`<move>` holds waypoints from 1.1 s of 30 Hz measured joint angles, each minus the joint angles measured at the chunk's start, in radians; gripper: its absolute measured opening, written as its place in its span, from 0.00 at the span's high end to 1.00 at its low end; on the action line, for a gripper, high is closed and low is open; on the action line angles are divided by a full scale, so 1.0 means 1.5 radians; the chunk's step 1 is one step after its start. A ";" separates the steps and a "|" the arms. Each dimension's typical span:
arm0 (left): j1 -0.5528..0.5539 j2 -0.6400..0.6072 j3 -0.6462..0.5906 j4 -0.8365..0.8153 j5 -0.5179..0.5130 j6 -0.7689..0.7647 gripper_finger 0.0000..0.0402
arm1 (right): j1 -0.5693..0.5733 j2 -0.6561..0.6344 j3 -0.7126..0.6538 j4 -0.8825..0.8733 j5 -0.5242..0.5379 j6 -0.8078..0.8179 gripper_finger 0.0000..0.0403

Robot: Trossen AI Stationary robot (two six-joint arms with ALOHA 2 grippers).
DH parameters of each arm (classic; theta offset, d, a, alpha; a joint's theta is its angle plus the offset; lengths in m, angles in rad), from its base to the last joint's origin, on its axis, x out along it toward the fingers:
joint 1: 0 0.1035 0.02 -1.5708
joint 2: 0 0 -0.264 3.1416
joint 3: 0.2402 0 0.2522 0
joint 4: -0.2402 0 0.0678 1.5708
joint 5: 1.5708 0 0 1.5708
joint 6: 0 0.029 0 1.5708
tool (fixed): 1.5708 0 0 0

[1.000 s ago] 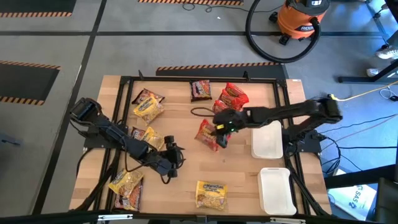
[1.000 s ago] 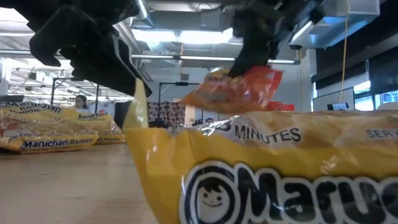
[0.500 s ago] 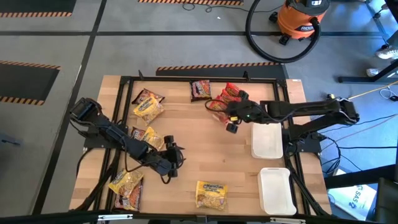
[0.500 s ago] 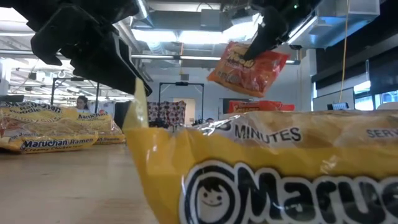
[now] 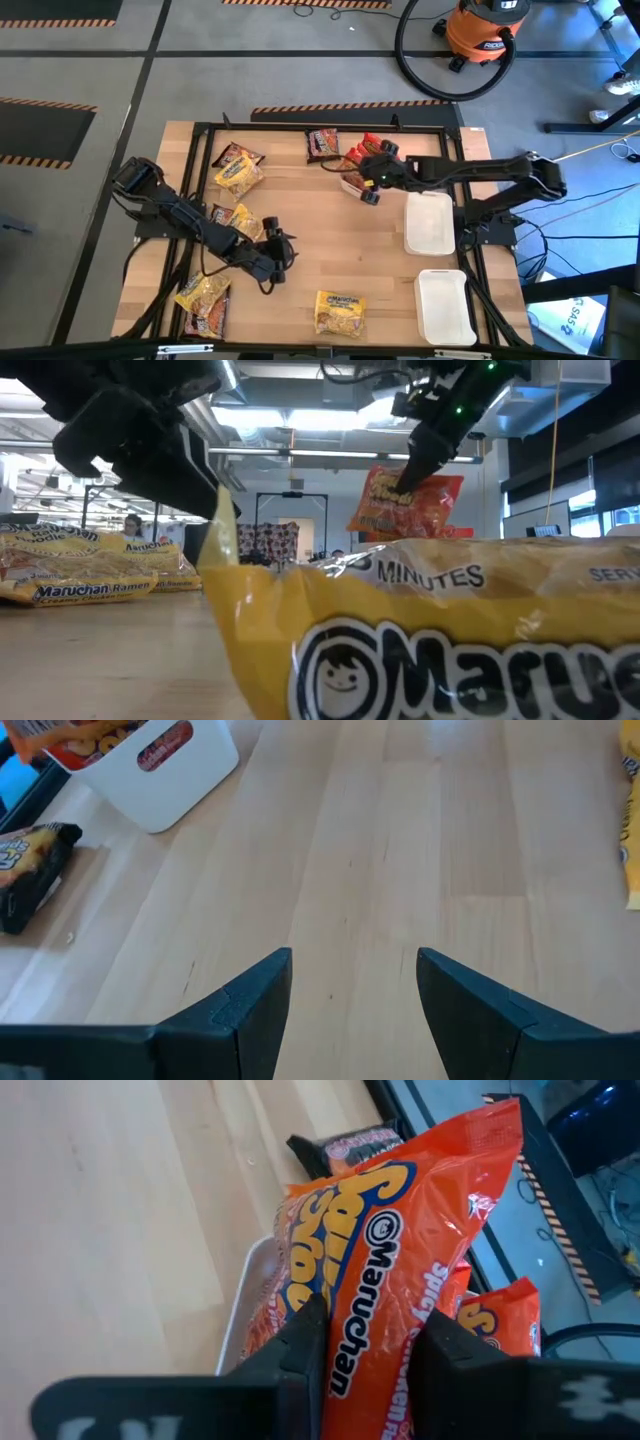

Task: Sort Maruchan noodles
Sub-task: Put the orange noodle pack into the top white bin

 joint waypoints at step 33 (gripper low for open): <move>0.000 0.000 -0.006 0.007 -0.011 -0.015 0.48 | 0.000 0.007 0.063 -0.166 0.004 -0.037 0.81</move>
